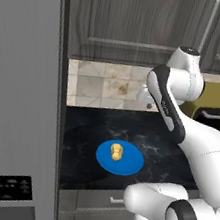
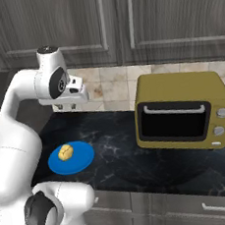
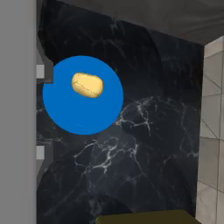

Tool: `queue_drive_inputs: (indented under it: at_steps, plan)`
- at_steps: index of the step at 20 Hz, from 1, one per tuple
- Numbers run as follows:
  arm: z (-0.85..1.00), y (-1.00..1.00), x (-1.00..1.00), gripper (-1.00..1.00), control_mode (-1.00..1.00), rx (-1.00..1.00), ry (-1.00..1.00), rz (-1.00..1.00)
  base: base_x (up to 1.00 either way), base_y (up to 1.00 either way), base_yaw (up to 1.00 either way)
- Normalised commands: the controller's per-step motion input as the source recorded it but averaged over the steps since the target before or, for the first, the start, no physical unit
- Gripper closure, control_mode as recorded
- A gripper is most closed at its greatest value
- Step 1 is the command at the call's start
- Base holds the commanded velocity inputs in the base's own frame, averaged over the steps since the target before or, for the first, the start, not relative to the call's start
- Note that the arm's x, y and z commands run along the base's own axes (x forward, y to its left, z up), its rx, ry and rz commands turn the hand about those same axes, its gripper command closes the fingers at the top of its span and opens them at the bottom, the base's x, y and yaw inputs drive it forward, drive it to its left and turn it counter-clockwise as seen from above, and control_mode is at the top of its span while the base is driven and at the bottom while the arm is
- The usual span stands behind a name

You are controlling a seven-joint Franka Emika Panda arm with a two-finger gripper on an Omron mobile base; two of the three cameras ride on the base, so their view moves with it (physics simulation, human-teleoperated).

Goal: Place the potato on the bottom rack of the oven.

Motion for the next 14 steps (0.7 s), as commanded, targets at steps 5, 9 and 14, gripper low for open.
queue_drive_inputs:
  at_steps: [5, 9, 14]
  plan:
    - [-0.39, 0.09, -0.06, -1.0, -1.0, -0.06, 0.03, 0.0, 0.0, 0.0, 0.0]
    - [-0.97, 0.8, -0.06, -1.0, -1.0, 0.07, 0.17, -0.04, 0.0, 0.0, 0.0]
    - [-1.0, 0.66, 0.0, -1.0, -1.0, 0.02, 0.19, -0.03, 0.0, 0.0, 0.0]
